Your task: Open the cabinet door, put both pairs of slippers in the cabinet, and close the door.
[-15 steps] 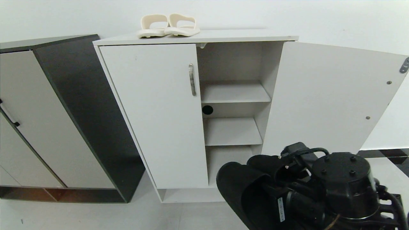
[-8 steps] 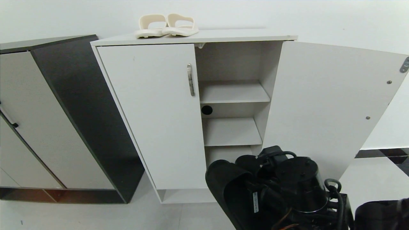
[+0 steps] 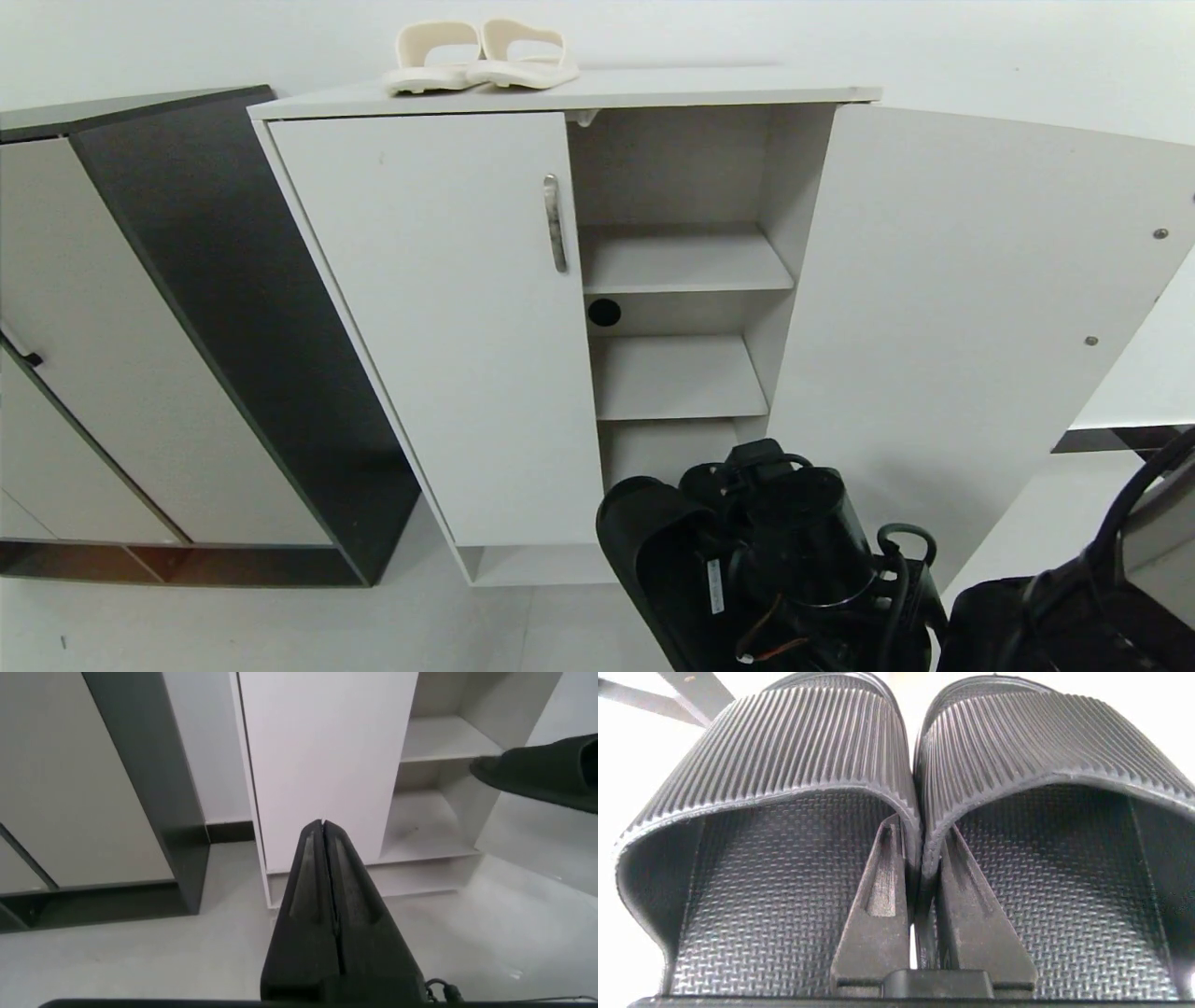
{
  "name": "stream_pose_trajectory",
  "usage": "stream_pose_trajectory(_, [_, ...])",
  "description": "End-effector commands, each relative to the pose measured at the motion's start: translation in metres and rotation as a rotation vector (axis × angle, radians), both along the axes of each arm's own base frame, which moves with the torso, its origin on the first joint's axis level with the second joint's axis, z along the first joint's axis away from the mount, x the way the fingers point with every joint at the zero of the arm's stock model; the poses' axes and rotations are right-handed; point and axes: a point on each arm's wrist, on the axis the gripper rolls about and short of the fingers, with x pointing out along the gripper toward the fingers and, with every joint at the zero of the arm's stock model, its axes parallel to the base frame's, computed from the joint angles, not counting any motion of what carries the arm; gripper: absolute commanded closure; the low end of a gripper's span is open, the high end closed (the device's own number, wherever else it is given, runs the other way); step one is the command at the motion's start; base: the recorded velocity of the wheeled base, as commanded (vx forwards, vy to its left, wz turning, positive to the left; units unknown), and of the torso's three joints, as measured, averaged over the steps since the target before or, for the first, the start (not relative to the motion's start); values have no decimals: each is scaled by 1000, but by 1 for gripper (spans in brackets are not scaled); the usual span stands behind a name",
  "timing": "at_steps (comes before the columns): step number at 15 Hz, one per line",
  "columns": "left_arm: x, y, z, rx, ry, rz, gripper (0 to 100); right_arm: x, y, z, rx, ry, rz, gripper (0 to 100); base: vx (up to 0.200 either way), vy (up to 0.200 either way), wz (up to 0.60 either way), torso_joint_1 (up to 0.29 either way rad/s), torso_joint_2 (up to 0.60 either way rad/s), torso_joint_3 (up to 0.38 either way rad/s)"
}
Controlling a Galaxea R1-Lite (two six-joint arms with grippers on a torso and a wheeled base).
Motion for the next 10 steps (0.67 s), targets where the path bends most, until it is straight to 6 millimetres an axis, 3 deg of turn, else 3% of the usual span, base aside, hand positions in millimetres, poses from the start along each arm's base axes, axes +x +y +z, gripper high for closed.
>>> stream_pose_trajectory(1, [0,0,0,0,2,0,100,2,2,2,6,-8,1,100,0,0,0,2,-7,-173])
stream_pose_trajectory(8, [0,0,0,0,2,-1,100,9,14,-4,-12,-63,-33,100,0,0,0,3,2,-195])
stream_pose_trajectory(10, [0,0,0,0,2,-1,100,31,28,-5,7,-169,-151,100,0,0,0,2,2,-198])
